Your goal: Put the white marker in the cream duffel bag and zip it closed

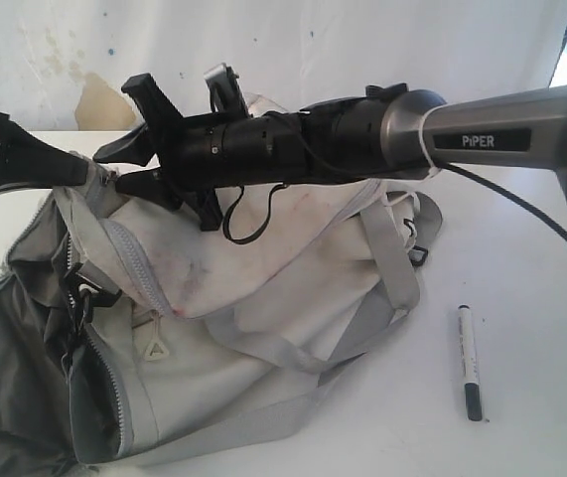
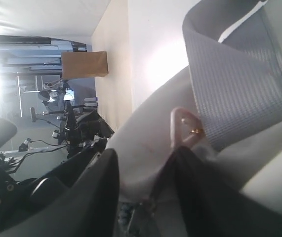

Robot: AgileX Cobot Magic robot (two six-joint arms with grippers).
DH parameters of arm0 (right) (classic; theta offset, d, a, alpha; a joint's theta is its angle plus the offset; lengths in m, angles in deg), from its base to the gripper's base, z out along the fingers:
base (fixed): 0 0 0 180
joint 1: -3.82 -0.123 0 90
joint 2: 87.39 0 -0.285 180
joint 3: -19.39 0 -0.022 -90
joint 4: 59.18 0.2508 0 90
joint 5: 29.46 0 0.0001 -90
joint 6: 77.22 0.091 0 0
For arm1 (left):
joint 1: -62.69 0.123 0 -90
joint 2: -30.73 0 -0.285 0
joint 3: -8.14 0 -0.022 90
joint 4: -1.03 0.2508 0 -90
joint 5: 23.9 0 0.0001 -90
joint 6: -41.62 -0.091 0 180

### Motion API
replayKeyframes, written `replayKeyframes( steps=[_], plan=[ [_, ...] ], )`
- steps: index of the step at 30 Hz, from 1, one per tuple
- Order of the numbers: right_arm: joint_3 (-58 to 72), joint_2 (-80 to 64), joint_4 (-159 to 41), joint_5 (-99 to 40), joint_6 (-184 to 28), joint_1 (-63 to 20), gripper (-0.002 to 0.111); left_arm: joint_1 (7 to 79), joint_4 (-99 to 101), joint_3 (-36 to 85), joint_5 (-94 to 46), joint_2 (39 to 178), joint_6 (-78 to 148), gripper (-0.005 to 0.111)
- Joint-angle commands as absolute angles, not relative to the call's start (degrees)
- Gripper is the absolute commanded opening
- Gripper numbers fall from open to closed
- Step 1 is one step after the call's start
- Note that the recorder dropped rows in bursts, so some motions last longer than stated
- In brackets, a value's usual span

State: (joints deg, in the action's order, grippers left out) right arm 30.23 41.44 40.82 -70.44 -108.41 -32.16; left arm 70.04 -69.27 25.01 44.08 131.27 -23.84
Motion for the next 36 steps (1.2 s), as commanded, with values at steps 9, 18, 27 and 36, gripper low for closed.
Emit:
replayKeyframes(
  steps=[9, 18, 27, 36],
  plan=[
    [30.9, 41.9, 40.8, -70.3, -108.5, -32.4, 0.000, 70.0, -71.3, 24.9, 46.1, 130.5, -25.2, 0.000],
    [30.9, 41.7, 40.8, -73.9, -112.4, -31.0, 0.000, 70.0, -67.9, 24.9, 44.6, 130.5, -19.7, 0.000],
    [30.9, 39.4, 33.6, -75.5, -115.3, -29.0, 0.000, 70.6, -68.3, 24.9, 37.7, 130.5, -10.1, 0.000],
    [31.3, 37.5, 33.8, -75.7, -127.7, -29.1, 0.000, 70.6, -69.6, 24.9, 32.5, 130.5, -1.4, 0.000]
  ],
)
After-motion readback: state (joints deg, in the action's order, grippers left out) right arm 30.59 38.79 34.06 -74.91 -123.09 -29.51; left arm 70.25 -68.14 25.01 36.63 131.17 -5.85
